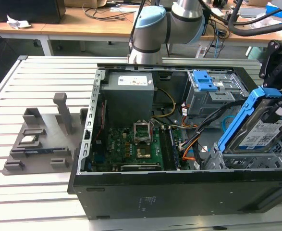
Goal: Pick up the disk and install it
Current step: 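Insert the disk into the insertion slot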
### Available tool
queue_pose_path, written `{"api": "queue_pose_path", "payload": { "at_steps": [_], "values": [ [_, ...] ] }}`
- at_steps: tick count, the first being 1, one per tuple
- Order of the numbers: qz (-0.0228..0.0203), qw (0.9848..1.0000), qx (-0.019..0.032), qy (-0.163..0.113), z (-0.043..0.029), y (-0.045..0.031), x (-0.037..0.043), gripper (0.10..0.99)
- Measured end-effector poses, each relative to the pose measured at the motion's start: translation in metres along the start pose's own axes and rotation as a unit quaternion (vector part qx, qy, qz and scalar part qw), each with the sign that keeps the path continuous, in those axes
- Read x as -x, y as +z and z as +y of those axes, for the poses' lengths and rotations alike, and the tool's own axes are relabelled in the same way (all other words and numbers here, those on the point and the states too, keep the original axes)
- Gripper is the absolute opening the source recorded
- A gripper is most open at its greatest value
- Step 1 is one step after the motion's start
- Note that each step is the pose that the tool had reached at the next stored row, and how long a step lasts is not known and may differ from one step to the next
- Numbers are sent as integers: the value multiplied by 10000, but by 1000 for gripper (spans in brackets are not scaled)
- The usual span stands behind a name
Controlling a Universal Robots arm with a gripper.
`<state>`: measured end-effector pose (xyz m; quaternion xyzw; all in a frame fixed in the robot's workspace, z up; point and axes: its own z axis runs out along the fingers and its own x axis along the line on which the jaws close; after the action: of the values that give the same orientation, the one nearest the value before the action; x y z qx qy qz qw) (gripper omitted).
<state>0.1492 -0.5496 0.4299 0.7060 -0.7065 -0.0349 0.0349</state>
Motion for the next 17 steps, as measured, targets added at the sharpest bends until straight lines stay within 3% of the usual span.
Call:
{"api": "queue_pose_path", "payload": {
  "at_steps": [5, 10, 14, 17],
  "values": [
    [-1, 10000, 0, 0, -8, 82, 0, 365],
    [0, 10000, 0, 0, -26, 260, 0, 365],
    [-1, 10000, 0, 0, -35, 358, 0, 365],
    [1, 10000, 0, 0, -37, 372, 0, 365]
  ]
}}
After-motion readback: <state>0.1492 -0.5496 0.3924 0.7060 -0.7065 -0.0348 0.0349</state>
